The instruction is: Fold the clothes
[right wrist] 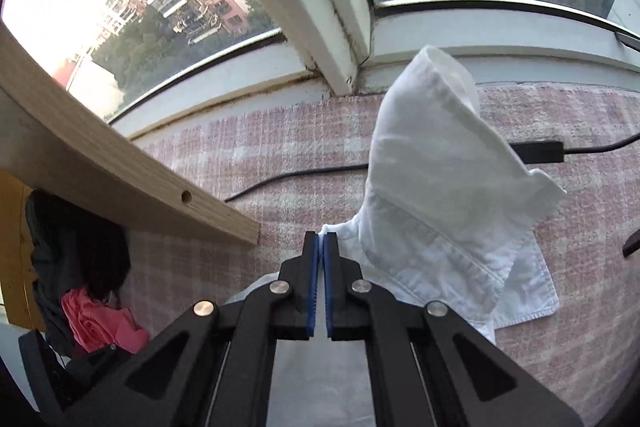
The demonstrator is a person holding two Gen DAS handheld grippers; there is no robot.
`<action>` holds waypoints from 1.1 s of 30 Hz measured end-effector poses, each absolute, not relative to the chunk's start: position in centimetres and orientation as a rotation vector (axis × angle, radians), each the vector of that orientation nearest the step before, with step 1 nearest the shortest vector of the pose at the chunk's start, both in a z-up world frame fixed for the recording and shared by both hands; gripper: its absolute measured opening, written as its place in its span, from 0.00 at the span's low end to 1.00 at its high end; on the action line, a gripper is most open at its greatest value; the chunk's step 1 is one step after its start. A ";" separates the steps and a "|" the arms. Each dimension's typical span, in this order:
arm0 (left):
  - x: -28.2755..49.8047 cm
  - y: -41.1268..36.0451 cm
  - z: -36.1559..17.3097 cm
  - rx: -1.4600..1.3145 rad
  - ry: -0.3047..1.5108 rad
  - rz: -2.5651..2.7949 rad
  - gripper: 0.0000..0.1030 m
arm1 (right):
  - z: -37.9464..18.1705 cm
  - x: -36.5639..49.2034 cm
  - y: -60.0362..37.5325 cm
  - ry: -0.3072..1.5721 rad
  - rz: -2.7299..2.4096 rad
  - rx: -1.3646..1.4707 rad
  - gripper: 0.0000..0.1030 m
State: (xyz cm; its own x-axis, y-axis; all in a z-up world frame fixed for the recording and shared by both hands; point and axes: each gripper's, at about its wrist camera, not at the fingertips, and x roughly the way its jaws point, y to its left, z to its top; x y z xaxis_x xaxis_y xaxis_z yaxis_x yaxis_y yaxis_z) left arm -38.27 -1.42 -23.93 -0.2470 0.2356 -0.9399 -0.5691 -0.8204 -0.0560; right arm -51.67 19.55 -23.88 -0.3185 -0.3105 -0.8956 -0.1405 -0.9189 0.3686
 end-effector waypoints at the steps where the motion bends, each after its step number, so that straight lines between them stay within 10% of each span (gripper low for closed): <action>1: -38.3 -1.3 -24.2 -1.512 0.419 2.098 0.27 | -24.3 -52.0 19.6 -0.624 -2.352 1.781 0.03; 17: -38.3 1.2 -19.9 -1.407 0.349 2.153 0.23 | -19.8 -46.1 21.7 -0.177 -2.502 1.657 0.10; 21: -39.1 5.3 -21.9 -1.375 0.291 2.058 0.23 | -23.0 -45.9 25.6 -0.350 -2.408 1.742 0.10; 28: -41.1 7.1 -24.8 -1.421 0.643 2.212 0.31 | -25.0 -46.4 23.7 -0.144 -2.398 1.808 0.07; 33: -40.9 4.6 -21.8 -1.419 0.542 2.254 0.28 | -23.3 -45.9 24.1 -0.067 -2.484 1.759 0.09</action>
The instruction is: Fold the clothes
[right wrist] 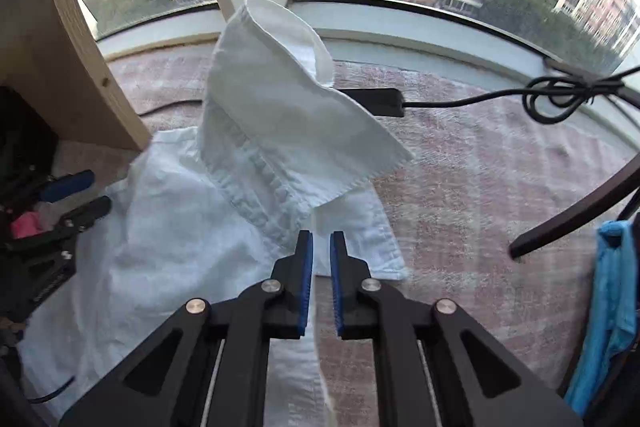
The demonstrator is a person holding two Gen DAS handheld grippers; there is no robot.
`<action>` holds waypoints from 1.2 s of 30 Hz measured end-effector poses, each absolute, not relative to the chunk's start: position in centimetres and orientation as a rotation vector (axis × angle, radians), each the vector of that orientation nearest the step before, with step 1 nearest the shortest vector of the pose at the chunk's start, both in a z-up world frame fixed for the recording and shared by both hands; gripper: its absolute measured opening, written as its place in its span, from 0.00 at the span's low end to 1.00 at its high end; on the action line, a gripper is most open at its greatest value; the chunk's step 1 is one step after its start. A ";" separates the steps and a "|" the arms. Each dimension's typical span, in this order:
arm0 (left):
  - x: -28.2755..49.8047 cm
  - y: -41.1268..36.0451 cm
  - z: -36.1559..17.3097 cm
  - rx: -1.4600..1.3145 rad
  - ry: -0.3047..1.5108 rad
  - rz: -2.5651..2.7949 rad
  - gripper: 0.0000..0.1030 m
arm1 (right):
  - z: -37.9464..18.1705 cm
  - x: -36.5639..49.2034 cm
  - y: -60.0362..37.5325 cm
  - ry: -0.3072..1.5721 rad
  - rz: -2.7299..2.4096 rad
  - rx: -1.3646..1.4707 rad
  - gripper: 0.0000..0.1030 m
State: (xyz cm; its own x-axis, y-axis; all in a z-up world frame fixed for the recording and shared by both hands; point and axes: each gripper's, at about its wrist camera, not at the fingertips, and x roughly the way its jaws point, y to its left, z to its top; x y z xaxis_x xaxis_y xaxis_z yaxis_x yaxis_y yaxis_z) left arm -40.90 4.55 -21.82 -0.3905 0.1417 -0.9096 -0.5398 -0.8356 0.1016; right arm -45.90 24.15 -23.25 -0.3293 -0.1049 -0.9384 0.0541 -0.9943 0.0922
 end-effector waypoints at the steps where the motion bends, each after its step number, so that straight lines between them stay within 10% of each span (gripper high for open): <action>1: -40.3 3.7 -20.5 -1.402 0.510 2.261 0.28 | -22.9 -45.5 24.3 -0.130 -2.444 1.739 0.09; 15: -25.0 -14.2 -11.7 -1.524 0.211 2.520 0.29 | -22.5 -40.9 21.0 -0.094 -2.267 1.769 0.07; 25: -10.6 -26.7 -17.7 -1.870 -0.207 2.647 0.31 | -22.3 -30.5 12.1 0.076 -1.969 1.699 0.08; 36: -12.7 -31.1 -26.2 -1.937 -0.394 2.473 0.33 | -24.0 -26.0 7.0 0.170 -1.951 1.740 0.15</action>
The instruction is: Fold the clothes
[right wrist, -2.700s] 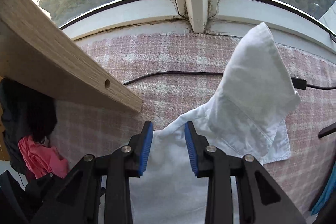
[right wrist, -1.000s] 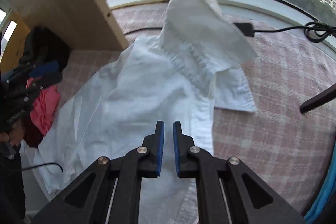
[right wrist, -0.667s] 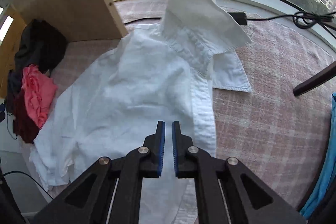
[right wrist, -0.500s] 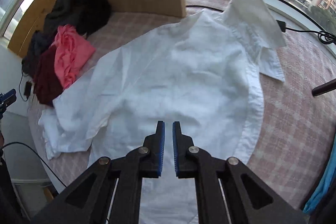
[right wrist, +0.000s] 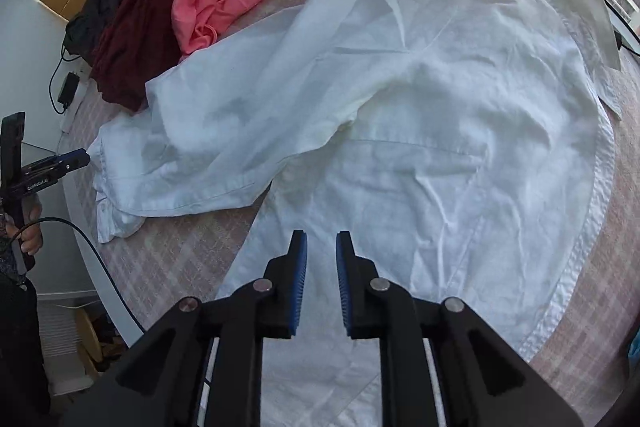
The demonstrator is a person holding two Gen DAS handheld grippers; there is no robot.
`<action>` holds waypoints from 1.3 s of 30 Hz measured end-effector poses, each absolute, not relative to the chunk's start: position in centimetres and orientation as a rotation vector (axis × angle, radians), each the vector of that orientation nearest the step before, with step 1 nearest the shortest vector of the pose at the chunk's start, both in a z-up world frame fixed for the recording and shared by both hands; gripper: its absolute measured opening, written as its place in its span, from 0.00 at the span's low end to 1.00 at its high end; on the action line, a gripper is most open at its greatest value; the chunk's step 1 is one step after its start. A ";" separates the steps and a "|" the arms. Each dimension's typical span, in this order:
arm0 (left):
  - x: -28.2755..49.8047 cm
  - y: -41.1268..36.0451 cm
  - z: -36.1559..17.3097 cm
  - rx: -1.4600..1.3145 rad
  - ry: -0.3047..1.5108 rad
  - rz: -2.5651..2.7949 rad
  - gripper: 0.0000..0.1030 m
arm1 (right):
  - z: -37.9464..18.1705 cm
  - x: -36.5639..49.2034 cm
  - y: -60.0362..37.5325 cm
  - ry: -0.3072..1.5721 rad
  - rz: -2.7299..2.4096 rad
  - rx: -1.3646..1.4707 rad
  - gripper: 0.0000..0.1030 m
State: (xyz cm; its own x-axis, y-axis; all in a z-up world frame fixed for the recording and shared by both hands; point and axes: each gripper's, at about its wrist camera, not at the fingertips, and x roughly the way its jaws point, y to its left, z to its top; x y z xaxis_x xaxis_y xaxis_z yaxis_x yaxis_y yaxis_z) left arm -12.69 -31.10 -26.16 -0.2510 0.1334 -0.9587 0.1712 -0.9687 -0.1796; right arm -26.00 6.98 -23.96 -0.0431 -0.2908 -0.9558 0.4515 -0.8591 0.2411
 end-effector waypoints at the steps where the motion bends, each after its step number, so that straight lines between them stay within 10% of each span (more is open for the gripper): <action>1: -12.8 -31.1 -26.4 1.916 0.386 -2.435 0.32 | -24.0 -25.6 6.9 0.162 -1.948 1.747 0.15; 4: -12.5 -31.0 -25.7 1.922 0.410 -2.455 0.03 | -24.1 -24.7 5.7 0.155 -1.919 1.757 0.15; 18: -9.4 -30.9 -21.2 1.864 0.503 -2.523 0.02 | -27.2 -27.4 3.5 -0.353 -1.867 1.820 0.31; 21: -9.5 -30.8 -20.3 1.851 0.521 -2.527 0.02 | -26.9 -27.8 3.9 -0.382 -1.897 1.801 0.05; 39: -6.2 -30.0 -25.5 1.894 0.712 -2.393 0.07 | -26.2 -29.3 4.6 -0.341 -1.923 1.786 0.05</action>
